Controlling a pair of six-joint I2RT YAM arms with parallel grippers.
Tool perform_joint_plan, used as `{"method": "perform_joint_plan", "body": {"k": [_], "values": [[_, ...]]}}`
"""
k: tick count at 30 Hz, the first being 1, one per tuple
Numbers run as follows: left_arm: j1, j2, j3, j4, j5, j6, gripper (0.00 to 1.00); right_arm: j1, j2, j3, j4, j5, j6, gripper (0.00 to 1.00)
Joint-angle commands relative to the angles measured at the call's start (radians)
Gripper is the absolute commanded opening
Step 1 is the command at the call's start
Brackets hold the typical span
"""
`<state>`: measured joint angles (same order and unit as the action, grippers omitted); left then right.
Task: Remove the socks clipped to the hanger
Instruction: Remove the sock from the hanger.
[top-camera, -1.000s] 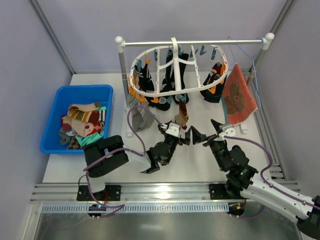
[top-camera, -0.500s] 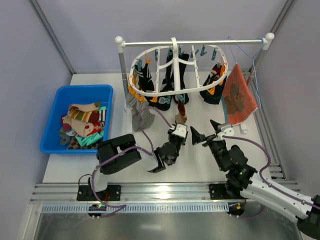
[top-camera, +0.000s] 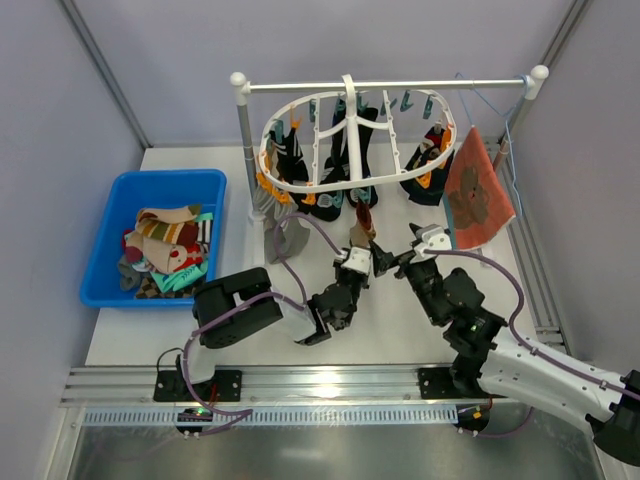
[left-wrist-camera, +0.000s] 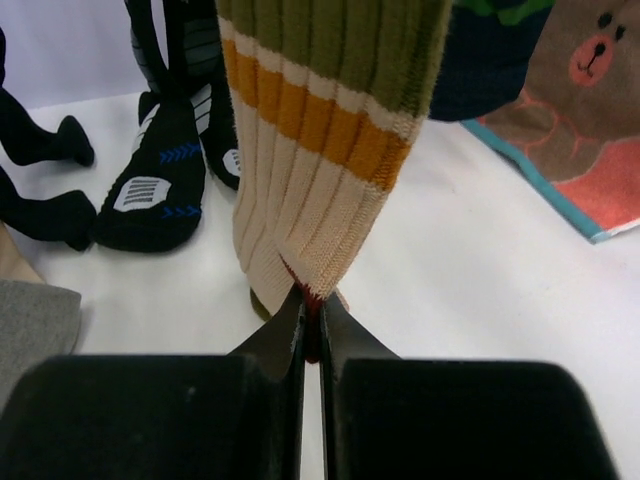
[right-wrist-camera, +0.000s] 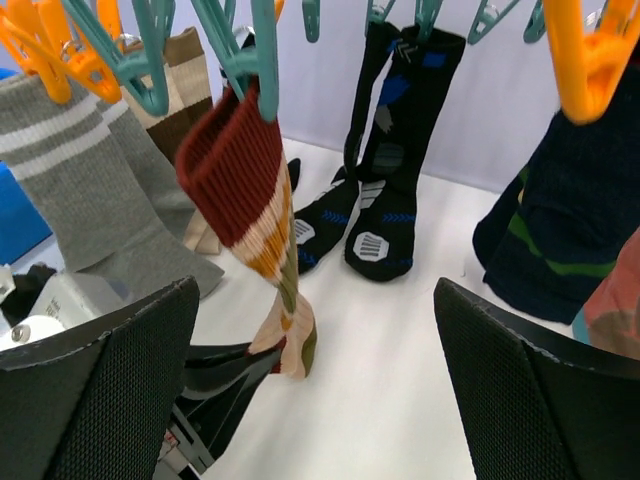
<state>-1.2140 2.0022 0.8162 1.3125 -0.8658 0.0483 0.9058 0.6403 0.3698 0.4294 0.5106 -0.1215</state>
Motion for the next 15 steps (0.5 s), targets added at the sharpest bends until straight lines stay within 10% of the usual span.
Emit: {"method": "perform_joint_plan", "body": {"k": [1, 15], "values": [[0.001, -0.033, -0.003, 0.232, -0.004, 0.001, 0.0, 0.005, 0.028, 0.132, 0.022, -0.055, -0.027, 1.0], [0.001, -0.056, -0.029, 0.232, 0.001, -0.008, 0.0, 0.005, 0.251, 0.394, -0.035, -0.078, -0.079, 1.0]]}}
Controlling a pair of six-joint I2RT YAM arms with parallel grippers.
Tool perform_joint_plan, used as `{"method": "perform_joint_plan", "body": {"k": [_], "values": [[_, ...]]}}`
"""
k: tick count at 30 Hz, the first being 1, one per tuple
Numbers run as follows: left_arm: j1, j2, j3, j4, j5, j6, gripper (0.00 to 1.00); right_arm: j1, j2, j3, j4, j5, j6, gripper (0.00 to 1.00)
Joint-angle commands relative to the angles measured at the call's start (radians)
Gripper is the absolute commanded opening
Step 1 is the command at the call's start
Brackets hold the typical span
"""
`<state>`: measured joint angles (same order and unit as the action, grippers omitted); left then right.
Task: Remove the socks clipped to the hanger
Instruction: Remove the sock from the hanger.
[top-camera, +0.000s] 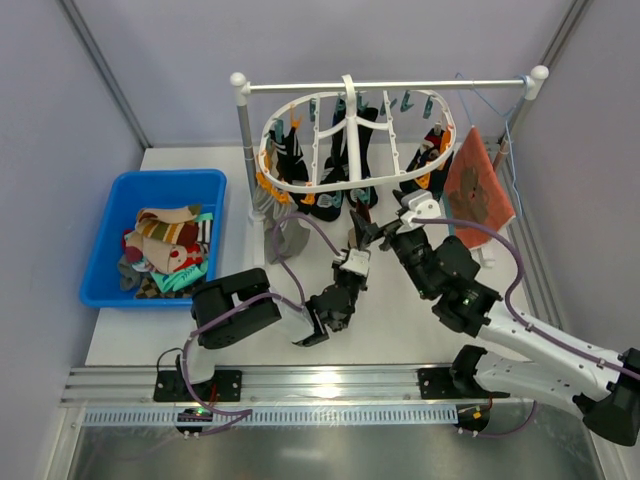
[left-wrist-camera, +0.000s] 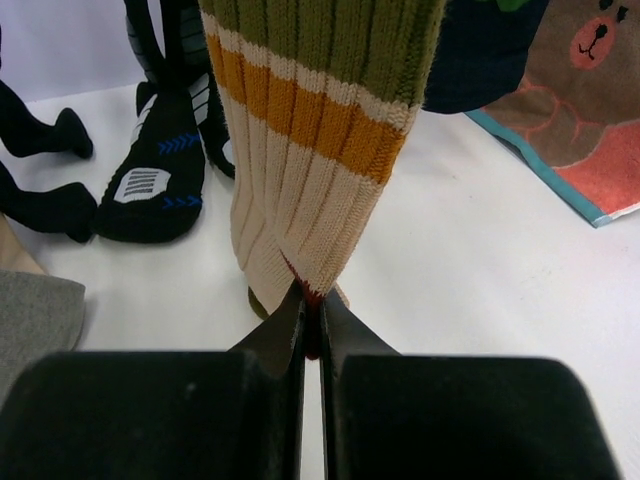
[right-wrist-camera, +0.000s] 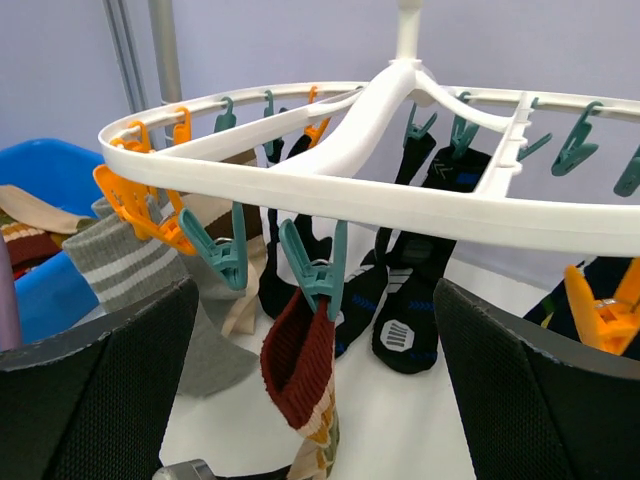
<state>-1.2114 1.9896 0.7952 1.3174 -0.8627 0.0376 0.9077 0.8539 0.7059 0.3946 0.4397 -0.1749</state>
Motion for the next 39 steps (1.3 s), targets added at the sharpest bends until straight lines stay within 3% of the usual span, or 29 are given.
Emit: {"method": "perform_joint_plan", "body": {"k": [1, 13, 20, 26, 27, 30, 32, 34, 39], "values": [[-0.002, -0.043, -0.011, 0.227, -0.002, 0.001, 0.0, 0.003, 0.052, 0.066, 0.0, -0.003, -0.028, 1.0], [0.0, -0.049, -0.024, 0.227, -0.006, -0.001, 0.0, -0.026, 0.18, 0.133, 0.05, 0.054, -0.081, 1.0], [-0.002, -0.051, -0.025, 0.227, -0.007, -0.002, 0.0, -0.101, 0.211, 0.156, 0.041, -0.019, -0.055, 0.87], [-0.002, -0.049, -0.024, 0.227, -0.007, -0.004, 0.0, -0.171, 0.232, 0.167, 0.047, -0.147, -0.047, 0.67], [-0.002, -0.051, -0.024, 0.227, -0.007, -0.004, 0.0, -0.171, 0.232, 0.162, 0.053, -0.168, -0.054, 0.58], [0.0, -0.043, -0.019, 0.227, -0.009, -0.002, 0.0, -0.171, 0.232, 0.155, 0.064, -0.196, -0.069, 0.44], [0.0, -0.04, -0.017, 0.227, -0.009, -0.002, 0.0, -0.171, 0.229, 0.152, 0.067, -0.211, -0.075, 0.28], [0.0, -0.04, -0.016, 0.227, -0.01, -0.004, 0.0, -0.173, 0.224, 0.144, 0.081, -0.203, -0.077, 0.05], [0.0, -0.038, -0.016, 0.227, -0.013, -0.001, 0.0, -0.173, 0.212, 0.13, 0.093, -0.197, -0.077, 0.04]]}}
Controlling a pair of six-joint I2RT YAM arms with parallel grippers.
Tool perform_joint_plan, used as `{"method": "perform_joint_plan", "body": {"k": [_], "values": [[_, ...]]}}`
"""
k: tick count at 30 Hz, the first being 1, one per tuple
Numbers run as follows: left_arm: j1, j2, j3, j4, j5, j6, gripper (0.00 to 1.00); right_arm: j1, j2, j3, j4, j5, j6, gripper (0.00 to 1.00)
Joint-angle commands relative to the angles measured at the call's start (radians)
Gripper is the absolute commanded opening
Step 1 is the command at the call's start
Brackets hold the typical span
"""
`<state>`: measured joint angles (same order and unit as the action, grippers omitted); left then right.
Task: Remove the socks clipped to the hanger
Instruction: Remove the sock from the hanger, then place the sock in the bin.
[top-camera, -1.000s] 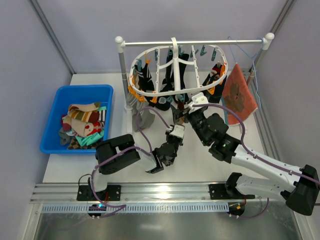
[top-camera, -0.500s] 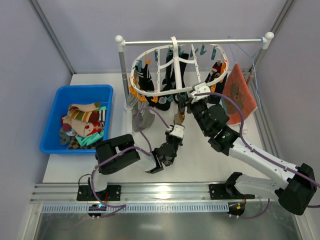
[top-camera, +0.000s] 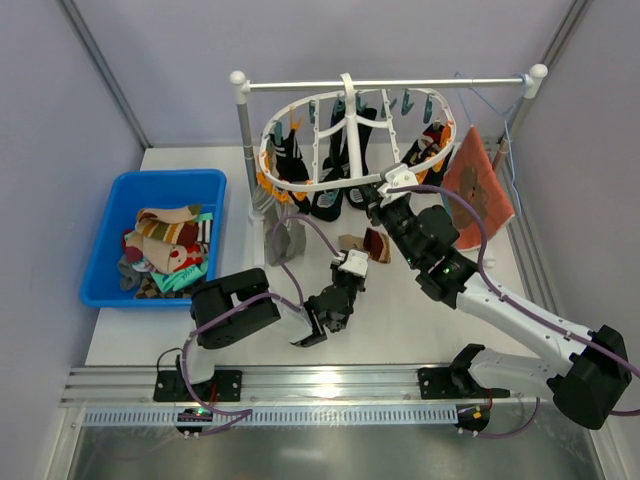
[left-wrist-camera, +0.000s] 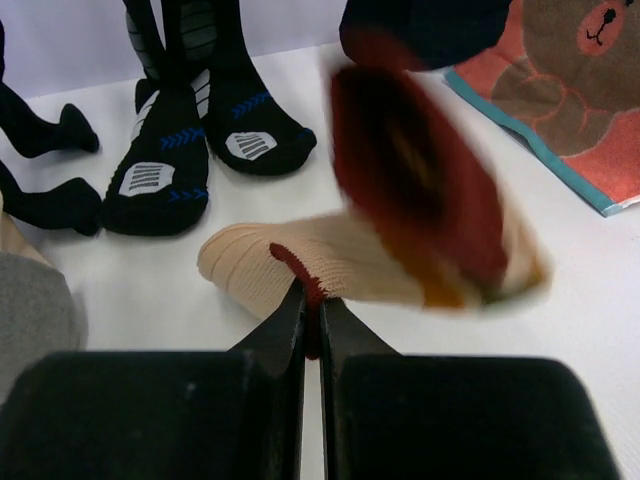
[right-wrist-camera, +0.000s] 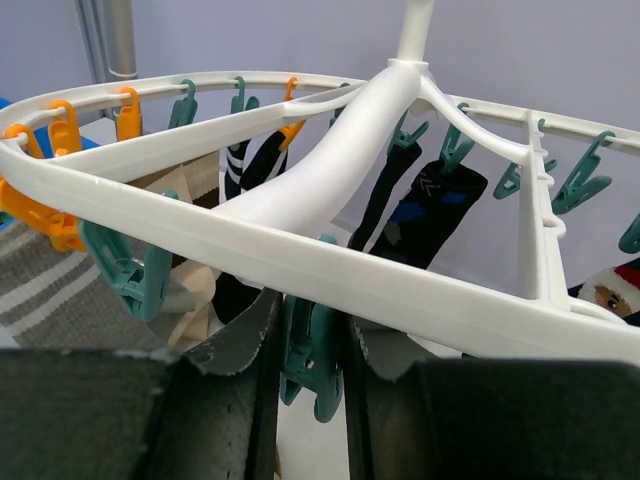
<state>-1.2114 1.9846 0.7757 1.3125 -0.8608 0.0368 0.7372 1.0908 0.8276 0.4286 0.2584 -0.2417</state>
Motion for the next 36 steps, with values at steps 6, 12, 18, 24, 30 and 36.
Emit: {"method": "perform_joint_plan", "body": {"k": [6, 12, 18, 24, 30, 36], "values": [[0.0, -0.036, 0.002, 0.232, -0.017, 0.002, 0.0, -0.002, -0.035, -0.002, 0.059, -0.018, -0.002, 0.06], [0.0, -0.056, -0.021, 0.232, -0.035, 0.005, 0.0, -0.001, -0.057, -0.024, 0.045, -0.024, 0.012, 0.75], [0.0, -0.136, -0.09, 0.232, -0.043, 0.0, 0.0, -0.002, -0.103, -0.08, 0.042, -0.018, 0.025, 0.98], [-0.002, -0.285, -0.19, 0.231, -0.058, 0.009, 0.0, -0.001, -0.181, -0.143, 0.041, 0.007, 0.039, 0.99], [-0.002, -0.469, -0.246, 0.021, -0.07, -0.021, 0.0, -0.001, -0.276, -0.241, 0.048, 0.054, 0.065, 1.0], [0.0, -0.677, -0.294, -0.188, -0.127, -0.037, 0.0, -0.002, -0.333, -0.297, 0.056, 0.088, 0.074, 1.0]]}}
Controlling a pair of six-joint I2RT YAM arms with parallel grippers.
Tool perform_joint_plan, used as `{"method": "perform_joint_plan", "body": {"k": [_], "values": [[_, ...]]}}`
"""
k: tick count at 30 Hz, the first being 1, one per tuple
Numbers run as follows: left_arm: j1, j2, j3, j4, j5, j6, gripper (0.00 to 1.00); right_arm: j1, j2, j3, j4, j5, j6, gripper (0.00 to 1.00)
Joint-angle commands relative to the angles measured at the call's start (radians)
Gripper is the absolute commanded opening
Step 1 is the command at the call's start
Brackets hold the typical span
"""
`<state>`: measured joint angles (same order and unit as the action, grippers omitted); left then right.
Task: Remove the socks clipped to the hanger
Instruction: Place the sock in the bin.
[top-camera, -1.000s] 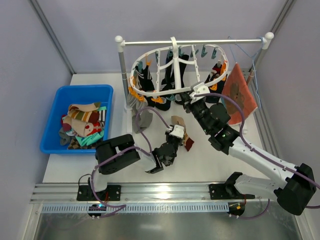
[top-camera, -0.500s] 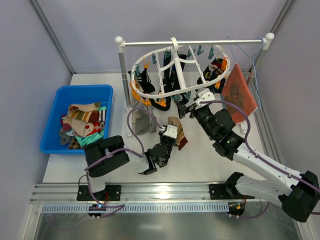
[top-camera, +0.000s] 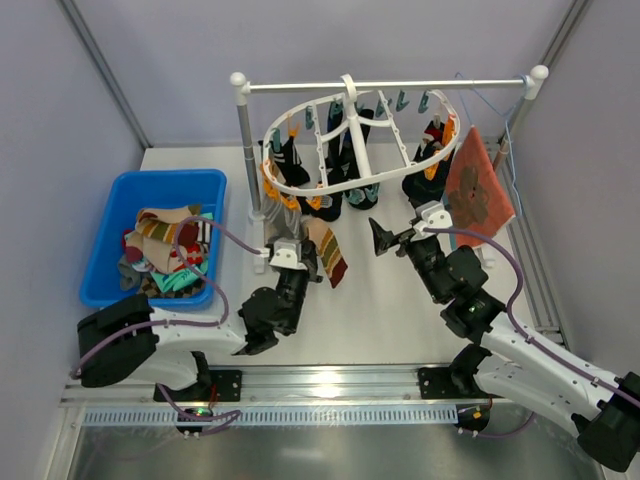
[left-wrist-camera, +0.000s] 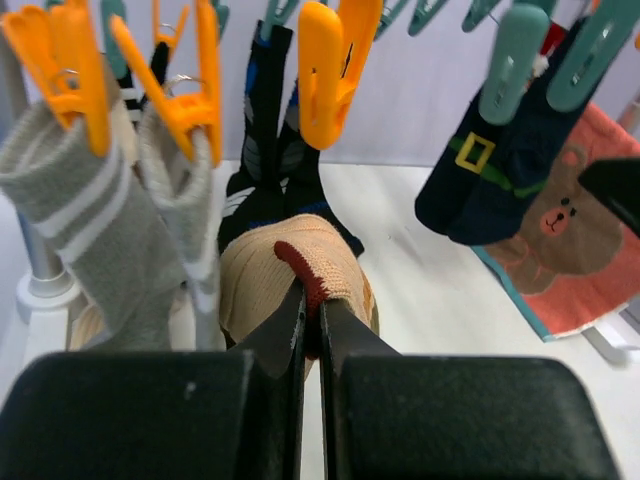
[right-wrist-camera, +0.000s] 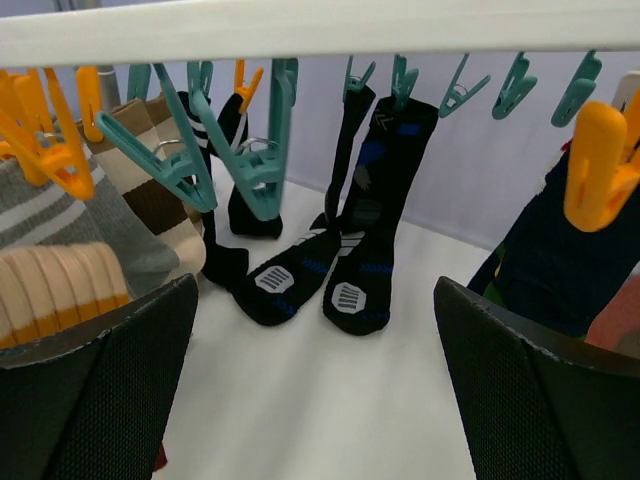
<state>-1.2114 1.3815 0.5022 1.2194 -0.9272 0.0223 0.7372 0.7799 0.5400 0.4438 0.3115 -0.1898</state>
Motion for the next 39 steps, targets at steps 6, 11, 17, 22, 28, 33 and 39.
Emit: {"method": "perform_joint_plan", "body": {"k": [6, 11, 17, 22, 28, 33, 39], "values": [[0.016, -0.255, -0.088, -0.182, -0.09, -0.061, 0.0, -0.002, -0.016, -0.025, 0.049, 0.051, 0.021, 1.0], [0.068, -0.367, -0.122, -0.306, -0.062, -0.111, 0.0, -0.002, -0.018, -0.032, 0.055, 0.058, 0.023, 1.0], [0.268, -0.505, -0.155, -0.506, 0.103, -0.308, 0.0, -0.004, -0.033, -0.043, 0.058, 0.061, 0.026, 1.0], [0.329, -0.581, -0.174, -0.546, 0.076, -0.305, 0.0, -0.002, -0.027, -0.043, 0.059, 0.06, 0.026, 1.0], [0.509, -0.624, -0.169, -0.618, 0.202, -0.421, 0.0, -0.004, -0.024, -0.043, 0.061, 0.064, 0.024, 1.0], [0.709, -0.63, -0.126, -0.682, 0.335, -0.502, 0.0, -0.002, -0.024, -0.043, 0.059, 0.064, 0.023, 0.99], [0.93, -0.563, -0.074, -0.696, 0.487, -0.613, 0.0, -0.002, -0.016, -0.043, 0.061, 0.069, 0.021, 1.0]]}}
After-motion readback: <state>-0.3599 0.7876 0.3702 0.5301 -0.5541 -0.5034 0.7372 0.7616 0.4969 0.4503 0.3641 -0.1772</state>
